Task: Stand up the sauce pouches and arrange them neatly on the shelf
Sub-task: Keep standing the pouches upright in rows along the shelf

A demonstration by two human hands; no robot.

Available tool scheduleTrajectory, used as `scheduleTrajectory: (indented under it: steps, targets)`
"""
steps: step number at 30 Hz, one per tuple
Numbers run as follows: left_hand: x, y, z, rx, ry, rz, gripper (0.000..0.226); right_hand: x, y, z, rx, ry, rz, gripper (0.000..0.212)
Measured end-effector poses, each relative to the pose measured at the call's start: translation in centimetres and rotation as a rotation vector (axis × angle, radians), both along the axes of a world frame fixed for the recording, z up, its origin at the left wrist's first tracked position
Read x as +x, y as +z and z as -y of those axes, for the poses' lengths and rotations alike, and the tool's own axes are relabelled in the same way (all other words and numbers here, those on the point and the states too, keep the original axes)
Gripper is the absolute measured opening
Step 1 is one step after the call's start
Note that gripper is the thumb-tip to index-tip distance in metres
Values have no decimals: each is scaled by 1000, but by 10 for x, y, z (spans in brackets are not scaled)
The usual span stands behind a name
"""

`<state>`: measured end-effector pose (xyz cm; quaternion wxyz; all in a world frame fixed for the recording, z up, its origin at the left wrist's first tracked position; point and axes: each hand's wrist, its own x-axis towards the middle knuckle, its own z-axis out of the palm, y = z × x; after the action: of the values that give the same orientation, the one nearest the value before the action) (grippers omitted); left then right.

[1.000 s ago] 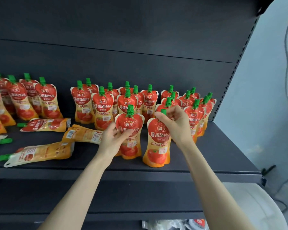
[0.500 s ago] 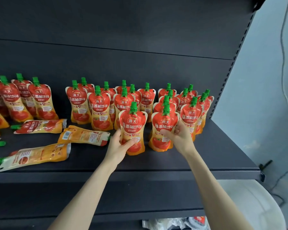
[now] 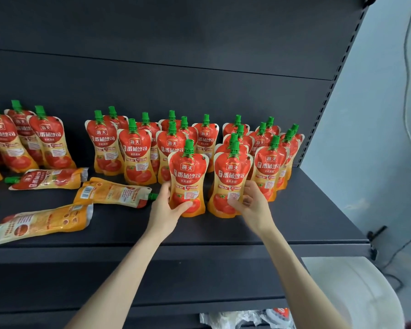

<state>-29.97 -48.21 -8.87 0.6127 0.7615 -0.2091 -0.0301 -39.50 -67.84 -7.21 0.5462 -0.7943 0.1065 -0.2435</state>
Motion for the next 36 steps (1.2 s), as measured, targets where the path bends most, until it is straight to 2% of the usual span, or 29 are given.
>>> scheduleTrajectory:
  steps: [3,7,12,15,19,24,30,36]
  targets:
    - [-3,0,2,37,18,39,60,-3,-4,-6,-14,-61,28,45]
    - [-3,0,3,78,32,56,61,-4,-5,-8,-40,-69,29,43]
    - [-9,2,-2,121,54,50,71,-10,0,-10,-121,-103,-32,50]
    - [-22,6,-12,138,123,147,73,-22,0,-14,-174,-170,-17,52]
    - [-42,10,-33,169,191,347,55,-39,0,-21,-297,-250,62,38]
    - [-47,29,-73,166,193,417,38,-40,16,-53,-261,-141,92,19]
    - [-29,50,-145,201,233,434,25,-1,31,-126,-268,24,139,17]
    - [18,43,-236,258,285,455,18,63,22,-218,-299,99,114,11]
